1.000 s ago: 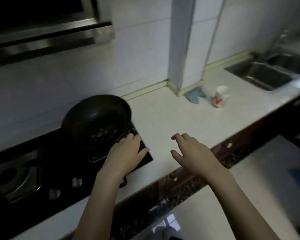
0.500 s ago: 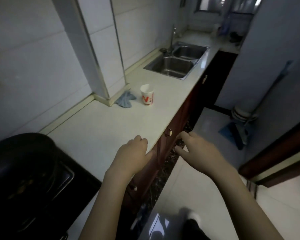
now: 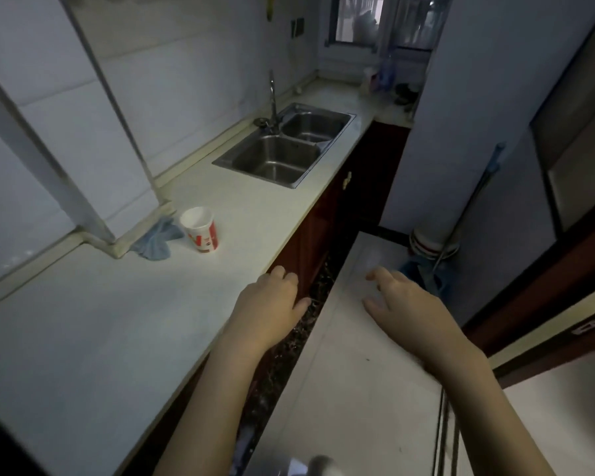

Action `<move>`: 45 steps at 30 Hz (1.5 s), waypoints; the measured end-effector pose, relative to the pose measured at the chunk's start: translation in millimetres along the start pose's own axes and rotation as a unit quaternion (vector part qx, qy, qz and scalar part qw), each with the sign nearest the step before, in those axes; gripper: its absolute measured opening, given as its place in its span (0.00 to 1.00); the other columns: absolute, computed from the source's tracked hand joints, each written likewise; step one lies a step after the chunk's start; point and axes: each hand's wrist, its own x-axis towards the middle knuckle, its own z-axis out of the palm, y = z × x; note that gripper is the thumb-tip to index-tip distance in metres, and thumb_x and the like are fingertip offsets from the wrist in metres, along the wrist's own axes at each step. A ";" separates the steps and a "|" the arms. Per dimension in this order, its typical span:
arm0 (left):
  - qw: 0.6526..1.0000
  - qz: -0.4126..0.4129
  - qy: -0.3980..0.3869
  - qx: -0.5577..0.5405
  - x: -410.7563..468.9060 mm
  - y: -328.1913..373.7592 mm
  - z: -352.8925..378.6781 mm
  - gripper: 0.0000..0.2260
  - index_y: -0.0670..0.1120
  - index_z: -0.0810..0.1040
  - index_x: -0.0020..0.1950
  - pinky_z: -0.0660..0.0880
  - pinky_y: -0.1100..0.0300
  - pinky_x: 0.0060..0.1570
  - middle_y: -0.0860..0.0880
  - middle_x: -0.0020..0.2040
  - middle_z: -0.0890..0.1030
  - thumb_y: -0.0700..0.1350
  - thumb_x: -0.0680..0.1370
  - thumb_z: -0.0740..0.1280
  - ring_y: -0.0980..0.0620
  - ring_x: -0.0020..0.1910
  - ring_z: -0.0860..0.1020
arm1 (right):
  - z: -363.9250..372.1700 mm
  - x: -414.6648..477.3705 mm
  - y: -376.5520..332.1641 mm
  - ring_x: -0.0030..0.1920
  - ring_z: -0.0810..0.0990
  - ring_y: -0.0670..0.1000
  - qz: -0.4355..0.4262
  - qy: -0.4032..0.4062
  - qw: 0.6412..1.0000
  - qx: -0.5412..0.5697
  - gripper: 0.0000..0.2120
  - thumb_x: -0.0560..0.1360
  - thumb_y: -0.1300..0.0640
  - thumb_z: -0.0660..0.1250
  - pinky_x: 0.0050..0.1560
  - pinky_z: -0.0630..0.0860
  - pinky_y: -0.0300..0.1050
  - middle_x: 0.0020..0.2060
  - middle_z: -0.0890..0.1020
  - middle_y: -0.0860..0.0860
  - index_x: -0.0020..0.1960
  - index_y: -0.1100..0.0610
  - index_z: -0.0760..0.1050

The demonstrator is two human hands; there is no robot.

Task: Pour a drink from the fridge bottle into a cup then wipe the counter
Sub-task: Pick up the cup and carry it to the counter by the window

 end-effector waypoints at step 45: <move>0.908 -0.395 -0.007 -0.141 233.1 -278.3 -23.4 0.25 0.48 0.69 0.69 0.76 0.50 0.55 0.48 0.68 0.72 0.61 0.78 0.64 0.47 0.62 0.74 | 101.5 433.9 -164.0 0.57 0.78 0.48 -0.330 -0.189 0.923 0.054 0.17 0.79 0.47 0.59 0.48 0.71 0.39 0.59 0.76 0.50 0.66 0.51 0.66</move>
